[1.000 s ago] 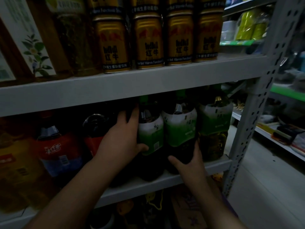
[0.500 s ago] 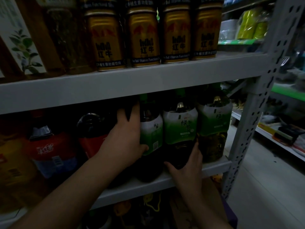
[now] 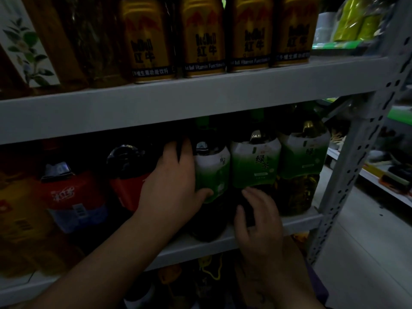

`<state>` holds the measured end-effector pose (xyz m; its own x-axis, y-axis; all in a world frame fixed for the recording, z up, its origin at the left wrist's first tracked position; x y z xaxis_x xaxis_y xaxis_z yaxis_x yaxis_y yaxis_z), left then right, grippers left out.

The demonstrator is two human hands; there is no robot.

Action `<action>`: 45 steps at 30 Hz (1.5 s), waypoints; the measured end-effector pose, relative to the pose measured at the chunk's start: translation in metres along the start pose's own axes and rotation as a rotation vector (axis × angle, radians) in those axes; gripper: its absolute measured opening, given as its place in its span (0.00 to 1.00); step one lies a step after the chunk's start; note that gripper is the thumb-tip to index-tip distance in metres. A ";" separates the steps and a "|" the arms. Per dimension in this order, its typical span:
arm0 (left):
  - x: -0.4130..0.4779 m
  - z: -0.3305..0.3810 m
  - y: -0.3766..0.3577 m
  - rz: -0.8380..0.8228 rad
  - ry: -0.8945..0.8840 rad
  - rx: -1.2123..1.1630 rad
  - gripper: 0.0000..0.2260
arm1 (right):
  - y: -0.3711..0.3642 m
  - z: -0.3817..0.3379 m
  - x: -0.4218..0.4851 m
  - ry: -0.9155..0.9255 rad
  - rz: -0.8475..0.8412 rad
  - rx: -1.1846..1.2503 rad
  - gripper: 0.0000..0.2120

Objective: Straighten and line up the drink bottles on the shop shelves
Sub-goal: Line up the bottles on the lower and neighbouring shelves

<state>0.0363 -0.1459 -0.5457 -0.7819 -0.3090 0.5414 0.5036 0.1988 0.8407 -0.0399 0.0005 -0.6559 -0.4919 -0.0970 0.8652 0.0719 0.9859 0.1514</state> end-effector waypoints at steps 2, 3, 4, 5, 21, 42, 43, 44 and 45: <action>-0.003 0.001 -0.002 0.029 0.032 0.042 0.52 | 0.004 -0.019 0.033 0.001 -0.035 0.115 0.15; -0.005 0.002 -0.002 0.052 0.045 0.042 0.51 | 0.003 -0.028 0.051 -0.015 -0.072 0.133 0.17; -0.009 0.003 -0.004 0.086 0.049 0.025 0.49 | 0.000 -0.037 0.069 -0.039 -0.119 0.124 0.19; -0.014 0.004 -0.007 0.127 0.054 -0.006 0.47 | -0.004 -0.045 0.085 -0.056 -0.175 0.092 0.22; -0.127 0.036 -0.124 -0.200 0.496 -0.711 0.44 | -0.044 -0.052 0.151 -0.159 -0.931 -0.160 0.22; -0.142 -0.024 -0.095 0.205 0.731 -0.729 0.08 | -0.114 -0.132 0.118 -0.151 -0.752 0.083 0.17; -0.150 -0.039 -0.091 0.266 0.829 -0.719 0.11 | -0.122 -0.135 0.121 -0.162 -0.762 0.086 0.15; -0.155 -0.050 -0.087 0.326 0.885 -0.686 0.12 | -0.127 -0.138 0.124 -0.160 -0.768 0.104 0.15; -0.157 -0.059 -0.083 0.383 0.890 -0.637 0.13 | -0.131 -0.140 0.127 -0.169 -0.765 0.123 0.16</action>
<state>0.1390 -0.1686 -0.7010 -0.1306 -0.9253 0.3559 0.9431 -0.0052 0.3325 0.0095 -0.1602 -0.4990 -0.4919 -0.7411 0.4570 -0.4305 0.6633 0.6122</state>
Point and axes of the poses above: each hand's wrist, its own x-axis towards the middle knuckle, its own y-axis out of the back of the hand, z = x × y, the point moved 5 cm from there along x, towards the middle knuckle, and after that the axes turned 7 degrees about x, right-handed, at the moved point
